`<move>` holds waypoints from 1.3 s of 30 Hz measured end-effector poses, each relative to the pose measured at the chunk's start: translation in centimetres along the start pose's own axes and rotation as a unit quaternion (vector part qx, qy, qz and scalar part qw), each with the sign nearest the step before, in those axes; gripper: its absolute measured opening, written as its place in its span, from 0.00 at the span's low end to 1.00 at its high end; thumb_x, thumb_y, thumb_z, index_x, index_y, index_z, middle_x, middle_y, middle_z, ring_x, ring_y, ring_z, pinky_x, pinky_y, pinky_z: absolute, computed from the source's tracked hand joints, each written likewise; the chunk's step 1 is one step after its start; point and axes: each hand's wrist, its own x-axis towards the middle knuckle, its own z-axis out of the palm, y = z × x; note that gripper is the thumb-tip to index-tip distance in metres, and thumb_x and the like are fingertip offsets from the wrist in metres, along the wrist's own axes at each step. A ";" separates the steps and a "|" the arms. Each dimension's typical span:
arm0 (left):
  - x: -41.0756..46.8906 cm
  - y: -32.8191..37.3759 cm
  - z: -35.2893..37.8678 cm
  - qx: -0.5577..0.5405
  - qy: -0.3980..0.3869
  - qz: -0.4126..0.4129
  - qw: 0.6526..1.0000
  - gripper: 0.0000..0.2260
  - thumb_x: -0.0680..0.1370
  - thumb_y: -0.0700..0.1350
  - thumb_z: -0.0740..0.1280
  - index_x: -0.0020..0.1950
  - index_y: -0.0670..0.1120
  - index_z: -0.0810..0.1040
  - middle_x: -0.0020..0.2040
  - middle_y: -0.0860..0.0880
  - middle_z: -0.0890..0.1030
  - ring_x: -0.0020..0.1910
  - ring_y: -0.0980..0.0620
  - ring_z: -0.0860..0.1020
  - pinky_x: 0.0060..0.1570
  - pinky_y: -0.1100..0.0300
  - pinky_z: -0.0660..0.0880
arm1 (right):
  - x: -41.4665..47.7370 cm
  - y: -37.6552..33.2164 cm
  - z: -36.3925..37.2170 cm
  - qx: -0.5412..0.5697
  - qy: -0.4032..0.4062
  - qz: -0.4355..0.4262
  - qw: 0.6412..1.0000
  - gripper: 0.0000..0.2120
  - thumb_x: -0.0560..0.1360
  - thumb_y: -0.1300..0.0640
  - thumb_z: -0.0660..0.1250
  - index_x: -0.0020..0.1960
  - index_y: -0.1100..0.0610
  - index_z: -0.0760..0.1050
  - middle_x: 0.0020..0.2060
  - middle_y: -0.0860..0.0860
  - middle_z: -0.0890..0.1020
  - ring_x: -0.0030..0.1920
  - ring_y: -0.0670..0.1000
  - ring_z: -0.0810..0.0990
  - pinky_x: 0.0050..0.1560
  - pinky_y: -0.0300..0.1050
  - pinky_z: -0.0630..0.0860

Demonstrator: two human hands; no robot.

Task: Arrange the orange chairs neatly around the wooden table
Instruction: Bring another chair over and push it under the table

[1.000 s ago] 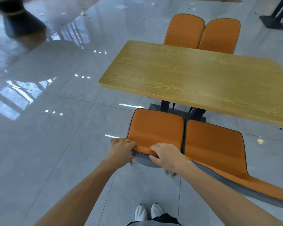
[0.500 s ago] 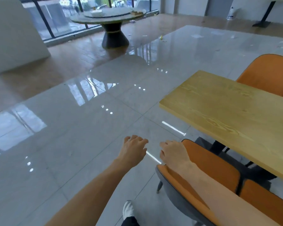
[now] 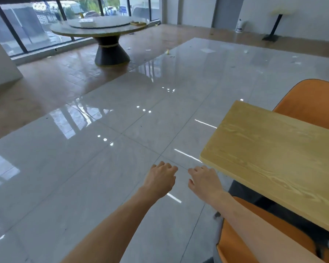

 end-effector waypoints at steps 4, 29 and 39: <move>6.1 -4.1 -1.4 -0.009 -0.002 0.023 1.000 0.13 0.80 0.45 0.59 0.63 0.45 0.73 0.58 0.46 0.79 0.60 0.46 0.73 0.56 0.53 0.70 | 6.0 0.6 -1.4 0.016 0.004 0.048 0.999 0.15 0.79 0.52 0.55 0.63 0.55 0.69 0.57 0.53 0.78 0.57 0.55 0.75 0.57 0.51 0.70; 62.4 -7.2 -1.9 0.004 -0.061 0.285 0.957 0.15 0.79 0.47 0.61 0.66 0.48 0.72 0.60 0.48 0.79 0.60 0.47 0.74 0.56 0.52 0.71 | 44.7 27.6 -2.5 0.071 0.043 0.336 0.938 0.14 0.78 0.53 0.57 0.61 0.56 0.72 0.53 0.53 0.80 0.56 0.55 0.76 0.56 0.51 0.72; 84.9 -0.6 1.6 -0.006 -0.093 0.410 0.907 0.16 0.80 0.47 0.60 0.67 0.48 0.71 0.62 0.47 0.78 0.62 0.46 0.73 0.57 0.51 0.70 | 55.3 43.7 -1.0 0.058 0.043 0.461 0.884 0.12 0.76 0.53 0.59 0.56 0.56 0.75 0.48 0.53 0.81 0.51 0.56 0.78 0.48 0.50 0.72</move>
